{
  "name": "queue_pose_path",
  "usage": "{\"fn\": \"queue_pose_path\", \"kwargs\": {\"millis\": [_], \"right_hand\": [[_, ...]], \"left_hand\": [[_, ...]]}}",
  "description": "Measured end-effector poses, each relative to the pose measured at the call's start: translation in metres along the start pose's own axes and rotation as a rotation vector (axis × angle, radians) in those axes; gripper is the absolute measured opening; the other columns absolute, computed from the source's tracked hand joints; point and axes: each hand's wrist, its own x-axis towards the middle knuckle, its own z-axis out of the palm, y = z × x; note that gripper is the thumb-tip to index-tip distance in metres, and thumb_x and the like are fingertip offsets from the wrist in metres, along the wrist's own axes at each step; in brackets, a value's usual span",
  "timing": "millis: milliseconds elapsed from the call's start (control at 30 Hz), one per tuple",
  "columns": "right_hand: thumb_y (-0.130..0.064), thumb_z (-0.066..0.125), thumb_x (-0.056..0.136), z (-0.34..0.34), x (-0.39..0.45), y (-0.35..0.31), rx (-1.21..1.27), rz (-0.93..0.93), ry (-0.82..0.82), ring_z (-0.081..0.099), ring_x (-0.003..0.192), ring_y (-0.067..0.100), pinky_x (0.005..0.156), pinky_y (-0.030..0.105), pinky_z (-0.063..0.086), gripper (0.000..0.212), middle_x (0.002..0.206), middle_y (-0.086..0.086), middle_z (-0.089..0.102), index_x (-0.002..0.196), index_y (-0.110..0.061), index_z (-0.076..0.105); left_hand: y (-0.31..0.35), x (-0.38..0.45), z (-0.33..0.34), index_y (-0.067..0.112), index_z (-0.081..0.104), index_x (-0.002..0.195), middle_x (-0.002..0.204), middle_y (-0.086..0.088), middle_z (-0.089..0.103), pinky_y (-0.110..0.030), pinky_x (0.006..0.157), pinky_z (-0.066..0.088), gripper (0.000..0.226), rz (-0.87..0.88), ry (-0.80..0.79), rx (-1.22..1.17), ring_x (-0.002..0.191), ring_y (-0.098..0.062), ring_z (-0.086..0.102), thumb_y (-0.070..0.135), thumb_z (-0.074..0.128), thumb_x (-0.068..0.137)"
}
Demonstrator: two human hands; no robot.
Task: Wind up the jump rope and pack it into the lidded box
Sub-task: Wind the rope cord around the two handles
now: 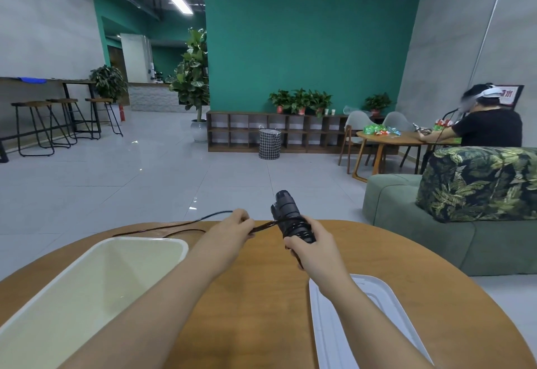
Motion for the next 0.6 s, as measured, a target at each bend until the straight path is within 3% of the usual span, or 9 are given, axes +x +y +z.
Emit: {"fn": "queue_pose_path", "kwargs": {"millis": [100, 233, 333, 433, 600], "right_hand": [[-0.009, 0.063, 0.076, -0.007, -0.001, 0.002, 0.012, -0.011, 0.013, 0.052, 0.066, 0.015, 0.057, 0.028, 0.041, 0.040, 0.080, 0.000, 0.062, 0.110, -0.030, 0.058], [-0.010, 0.063, 0.073, -0.018, -0.002, 0.006, 0.004, 0.011, 0.023, 0.051, 0.065, 0.016, 0.057, 0.028, 0.041, 0.040, 0.077, -0.001, 0.061, 0.109, -0.028, 0.060], [-0.007, 0.061, 0.074, -0.024, -0.004, 0.007, 0.042, 0.041, 0.009, 0.049, 0.062, 0.019, 0.051, 0.027, 0.038, 0.036, 0.073, 0.004, 0.059, 0.106, -0.023, 0.062], [-0.006, 0.060, 0.078, -0.030, -0.006, 0.007, 0.124, 0.102, -0.010, 0.052, 0.063, 0.022, 0.046, 0.025, 0.037, 0.026, 0.073, 0.010, 0.061, 0.102, -0.016, 0.063], [-0.008, 0.060, 0.085, -0.038, -0.008, 0.012, 0.293, 0.220, -0.039, 0.063, 0.071, 0.028, 0.053, 0.029, 0.044, 0.018, 0.082, 0.014, 0.067, 0.102, -0.010, 0.065]], "left_hand": [[0.009, 0.002, 0.006, 0.014, 0.048, 0.103, 0.126, 0.005, 0.041, -0.040, 0.082, 0.049, 0.019, 0.044, -0.046, -0.007, 0.094, -0.025, 0.055, 0.028, 0.038, 0.096], [0.014, 0.006, 0.015, 0.020, 0.056, 0.099, 0.113, 0.007, 0.053, -0.035, 0.087, 0.041, 0.022, 0.058, -0.104, -0.003, 0.107, -0.021, 0.046, 0.032, 0.038, 0.096], [0.021, 0.005, 0.023, 0.022, 0.063, 0.094, 0.117, 0.010, 0.058, -0.034, 0.095, 0.031, 0.026, 0.047, -0.085, -0.024, 0.118, -0.018, 0.039, 0.029, 0.038, 0.096], [0.036, -0.004, 0.023, 0.018, 0.058, 0.095, 0.102, -0.001, 0.059, -0.036, 0.087, 0.042, 0.024, -0.035, -0.121, -0.352, 0.101, -0.022, 0.052, 0.022, 0.034, 0.097], [0.048, -0.019, 0.026, 0.038, 0.048, 0.107, 0.083, 0.020, 0.057, -0.018, 0.071, 0.039, 0.017, -0.040, -0.076, -0.584, 0.082, 0.002, 0.053, 0.034, 0.036, 0.096]]}}
